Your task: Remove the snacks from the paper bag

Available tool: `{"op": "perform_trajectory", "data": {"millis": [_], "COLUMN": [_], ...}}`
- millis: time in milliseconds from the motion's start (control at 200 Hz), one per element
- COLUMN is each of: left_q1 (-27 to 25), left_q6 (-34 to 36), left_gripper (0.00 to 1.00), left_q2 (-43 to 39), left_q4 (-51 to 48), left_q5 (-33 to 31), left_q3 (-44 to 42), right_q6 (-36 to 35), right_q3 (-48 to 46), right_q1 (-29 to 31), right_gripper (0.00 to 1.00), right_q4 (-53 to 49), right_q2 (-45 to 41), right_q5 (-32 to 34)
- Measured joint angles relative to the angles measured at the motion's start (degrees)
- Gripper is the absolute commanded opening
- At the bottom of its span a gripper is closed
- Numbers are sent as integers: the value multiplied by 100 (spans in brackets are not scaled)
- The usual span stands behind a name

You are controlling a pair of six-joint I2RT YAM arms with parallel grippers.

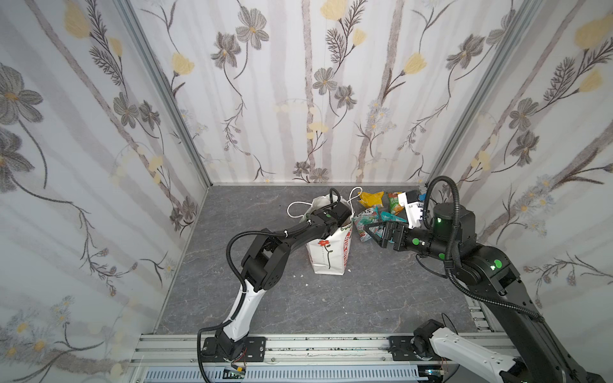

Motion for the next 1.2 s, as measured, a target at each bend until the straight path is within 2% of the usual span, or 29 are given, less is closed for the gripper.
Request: {"op": "perform_trajectory", "data": {"millis": [230, 669, 1199], "left_q1": [-9, -9, -7], "left_q6": [-9, -11, 37], "left_gripper": [0, 0, 0], "left_q2": [-118, -173, -433], "left_q4": [-527, -992, -1327], "left_q5": [98, 144, 74], "left_q3": [111, 562, 907], "right_q6": [31, 70, -17], "right_q3": [-96, -243, -658], "right_q1": [-181, -546, -584], "right_gripper": [99, 99, 98], "right_q4": [166, 907, 1097], "right_q2": [398, 1373, 1484], "right_q5": [297, 4, -9]}}
